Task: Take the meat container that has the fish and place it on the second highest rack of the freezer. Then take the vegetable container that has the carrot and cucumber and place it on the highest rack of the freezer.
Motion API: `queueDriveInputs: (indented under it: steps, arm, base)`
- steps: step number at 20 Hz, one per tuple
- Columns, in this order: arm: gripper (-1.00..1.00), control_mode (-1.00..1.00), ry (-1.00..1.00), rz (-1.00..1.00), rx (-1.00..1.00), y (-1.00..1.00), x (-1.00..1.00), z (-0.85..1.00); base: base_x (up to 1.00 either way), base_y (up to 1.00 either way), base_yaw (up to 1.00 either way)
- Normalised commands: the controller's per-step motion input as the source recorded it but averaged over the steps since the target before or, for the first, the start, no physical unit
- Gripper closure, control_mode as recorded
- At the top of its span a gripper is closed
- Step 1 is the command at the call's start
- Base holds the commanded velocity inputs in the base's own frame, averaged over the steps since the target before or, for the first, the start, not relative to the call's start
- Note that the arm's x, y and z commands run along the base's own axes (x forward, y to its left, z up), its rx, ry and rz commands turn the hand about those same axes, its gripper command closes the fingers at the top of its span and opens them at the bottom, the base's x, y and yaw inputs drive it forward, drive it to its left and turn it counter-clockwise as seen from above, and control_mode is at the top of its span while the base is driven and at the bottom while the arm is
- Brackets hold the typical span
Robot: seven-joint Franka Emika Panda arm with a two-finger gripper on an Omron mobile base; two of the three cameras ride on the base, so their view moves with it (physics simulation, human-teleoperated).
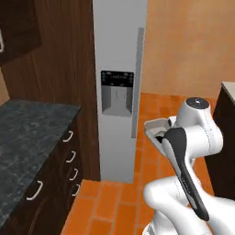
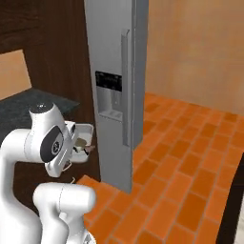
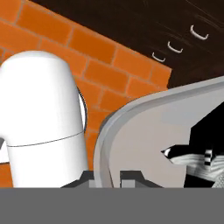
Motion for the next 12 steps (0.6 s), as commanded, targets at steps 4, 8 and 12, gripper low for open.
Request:
queueDriveInputs:
  steps: [4,8,12]
  arm:
    - [1.00,1.00,0.00,0.00,0.00,0.00,0.00,0.00]
    - [1.00,1.00,0.00,0.00,0.00,0.00,0.00,0.00]
    - [1.00,1.00,0.00,0.00,0.00,0.00,0.00,0.00]
  base:
    - [0.21,-0.91,-0.69]
    - [0.85,-0.11,-0.61]
    - [1.00,0.00,-0.37]
